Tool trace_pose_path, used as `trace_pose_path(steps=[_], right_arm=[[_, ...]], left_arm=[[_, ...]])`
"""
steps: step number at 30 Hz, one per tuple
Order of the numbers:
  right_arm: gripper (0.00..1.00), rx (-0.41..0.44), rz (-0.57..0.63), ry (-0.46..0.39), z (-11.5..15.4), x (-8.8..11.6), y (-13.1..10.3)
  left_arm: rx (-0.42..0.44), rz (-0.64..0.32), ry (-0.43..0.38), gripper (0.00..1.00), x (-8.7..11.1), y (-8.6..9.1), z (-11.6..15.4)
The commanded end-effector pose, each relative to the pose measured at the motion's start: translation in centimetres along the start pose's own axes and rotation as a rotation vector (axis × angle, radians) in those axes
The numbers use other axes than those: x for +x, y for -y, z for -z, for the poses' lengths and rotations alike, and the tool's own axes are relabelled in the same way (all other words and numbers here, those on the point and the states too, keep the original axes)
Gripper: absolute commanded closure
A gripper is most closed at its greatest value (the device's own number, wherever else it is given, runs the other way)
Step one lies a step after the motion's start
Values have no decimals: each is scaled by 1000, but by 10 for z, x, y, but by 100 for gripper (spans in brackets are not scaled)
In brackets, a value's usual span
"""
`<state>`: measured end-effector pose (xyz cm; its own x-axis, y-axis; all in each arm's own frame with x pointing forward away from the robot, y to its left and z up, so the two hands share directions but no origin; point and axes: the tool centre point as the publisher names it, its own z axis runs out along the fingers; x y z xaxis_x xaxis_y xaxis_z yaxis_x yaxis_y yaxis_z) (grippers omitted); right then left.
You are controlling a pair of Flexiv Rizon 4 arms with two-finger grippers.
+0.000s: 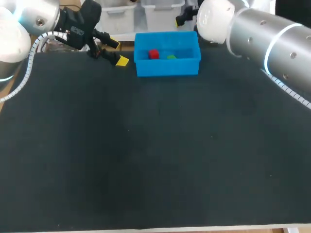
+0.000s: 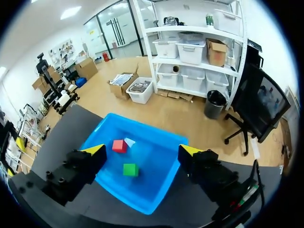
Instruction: Use the left arm to pick the red cube and place it into the blue plastic box first, then use the right arm to grasp the green cube and put it into the same blue plastic box after the first action is fully finished.
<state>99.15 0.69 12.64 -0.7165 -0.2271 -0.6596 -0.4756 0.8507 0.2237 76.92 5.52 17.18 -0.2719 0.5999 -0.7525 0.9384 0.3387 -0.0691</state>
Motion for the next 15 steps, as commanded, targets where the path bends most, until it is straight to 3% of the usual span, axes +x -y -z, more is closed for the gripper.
trace_pose_path(steps=[1, 4, 15], right_arm=[[0, 14, -5, -219, 19, -8, -1], [0, 36, -12, -196, 35, -10, -3], [0, 36, -12, -196, 35, -10, -3]], left_arm=[[1, -4, 5, 0, 1, -1, 0], [1, -4, 5, 0, 1, -1, 0], [1, -4, 5, 0, 1, -1, 0]])
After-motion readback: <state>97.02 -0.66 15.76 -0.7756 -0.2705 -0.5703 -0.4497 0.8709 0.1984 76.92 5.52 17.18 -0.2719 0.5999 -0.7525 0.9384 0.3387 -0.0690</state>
